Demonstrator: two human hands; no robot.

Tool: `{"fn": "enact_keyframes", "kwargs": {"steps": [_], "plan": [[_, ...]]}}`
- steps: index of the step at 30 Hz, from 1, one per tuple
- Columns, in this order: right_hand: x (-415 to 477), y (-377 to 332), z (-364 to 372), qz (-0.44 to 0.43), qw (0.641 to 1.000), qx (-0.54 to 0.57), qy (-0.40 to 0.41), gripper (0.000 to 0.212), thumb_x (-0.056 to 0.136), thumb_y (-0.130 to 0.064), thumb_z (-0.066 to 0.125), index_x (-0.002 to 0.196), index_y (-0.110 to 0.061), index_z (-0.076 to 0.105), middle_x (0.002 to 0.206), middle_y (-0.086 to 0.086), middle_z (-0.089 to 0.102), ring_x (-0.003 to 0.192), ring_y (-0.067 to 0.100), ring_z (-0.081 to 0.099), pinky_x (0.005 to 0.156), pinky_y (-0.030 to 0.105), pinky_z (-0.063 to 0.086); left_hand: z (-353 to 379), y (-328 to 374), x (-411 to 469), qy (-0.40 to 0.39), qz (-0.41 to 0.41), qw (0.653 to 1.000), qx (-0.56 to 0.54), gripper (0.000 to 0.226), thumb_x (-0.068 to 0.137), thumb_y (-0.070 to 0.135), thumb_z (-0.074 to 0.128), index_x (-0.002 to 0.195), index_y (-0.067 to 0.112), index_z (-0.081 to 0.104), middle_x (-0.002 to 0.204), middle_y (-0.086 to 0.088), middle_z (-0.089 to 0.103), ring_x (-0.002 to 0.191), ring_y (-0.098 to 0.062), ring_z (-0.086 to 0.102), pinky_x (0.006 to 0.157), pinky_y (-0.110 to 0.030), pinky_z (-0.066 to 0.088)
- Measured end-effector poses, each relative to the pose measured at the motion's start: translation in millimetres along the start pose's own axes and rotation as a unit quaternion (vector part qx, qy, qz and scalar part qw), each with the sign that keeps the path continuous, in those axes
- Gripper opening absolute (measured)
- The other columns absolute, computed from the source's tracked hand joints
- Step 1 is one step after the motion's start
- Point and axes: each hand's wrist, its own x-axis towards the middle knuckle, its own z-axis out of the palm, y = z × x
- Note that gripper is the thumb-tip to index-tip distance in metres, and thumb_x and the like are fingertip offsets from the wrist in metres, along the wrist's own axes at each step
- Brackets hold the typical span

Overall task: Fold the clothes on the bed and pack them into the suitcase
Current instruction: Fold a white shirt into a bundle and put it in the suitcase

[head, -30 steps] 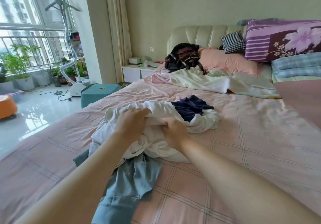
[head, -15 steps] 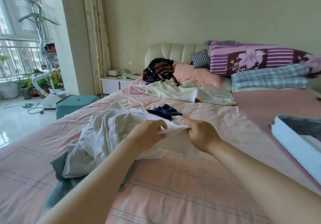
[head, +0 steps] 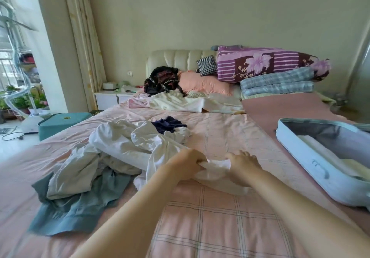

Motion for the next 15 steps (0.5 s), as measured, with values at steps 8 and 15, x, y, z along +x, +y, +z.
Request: {"fn": "enact_keyframes", "kwargs": {"steps": [8,15], "plan": [[-13,-82,47,-0.189,0.973,0.131,-0.023,0.085,0.09,-0.06,0.054,0.158,-0.039,0.007,0.167,-0.004,0.011,0.152,0.02,0.016,0.123,0.041,0.017,10,-60,-46,0.085,-0.163,0.967,0.177,0.048,0.093,0.036,0.057,0.138,0.048,0.047,0.159,0.003,0.024,0.143,-0.025,0.021,0.113,-0.041,0.025],[3,-91,86,-0.227,0.966,0.121,0.008,0.069,0.095,-0.005,0.043,0.147,-0.051,0.039,0.129,-0.005,0.056,0.113,0.024,0.058,0.091,0.033,0.048,27,-107,-68,0.134,-0.23,0.964,0.007,0.027,0.089,0.025,0.06,0.111,0.028,0.075,0.099,0.004,0.073,0.093,-0.02,0.065,0.084,-0.033,0.054]]}}
